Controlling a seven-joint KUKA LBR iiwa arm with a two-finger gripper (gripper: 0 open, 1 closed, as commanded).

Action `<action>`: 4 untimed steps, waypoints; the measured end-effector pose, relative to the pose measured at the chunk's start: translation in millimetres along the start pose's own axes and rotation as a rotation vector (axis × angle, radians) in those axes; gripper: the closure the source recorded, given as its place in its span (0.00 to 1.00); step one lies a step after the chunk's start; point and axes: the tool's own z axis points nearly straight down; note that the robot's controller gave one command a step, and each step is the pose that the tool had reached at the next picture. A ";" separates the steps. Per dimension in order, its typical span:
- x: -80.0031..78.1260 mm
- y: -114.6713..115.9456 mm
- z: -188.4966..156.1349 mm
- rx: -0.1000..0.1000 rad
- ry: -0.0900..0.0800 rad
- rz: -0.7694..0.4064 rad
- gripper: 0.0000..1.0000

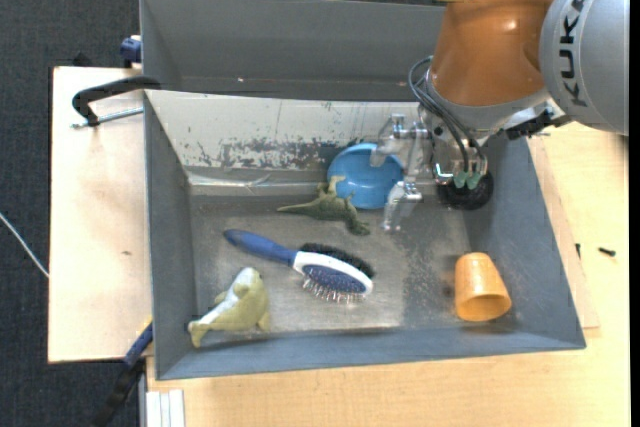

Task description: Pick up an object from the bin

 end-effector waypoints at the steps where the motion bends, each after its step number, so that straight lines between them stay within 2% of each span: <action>1: 13.8 41.6 131.3 0.000 -0.001 -0.361 0.00; 2: 75.9 60.3 140.4 0.003 -0.011 -0.941 0.00; 3: 69.1 152.9 86.9 0.002 -0.020 -1.052 0.00; 4: 71.8 178.8 144.9 0.011 -0.013 -1.362 0.00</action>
Offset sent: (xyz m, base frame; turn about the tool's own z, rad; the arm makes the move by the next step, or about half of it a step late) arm -0.0148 0.0398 -0.1329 -0.3587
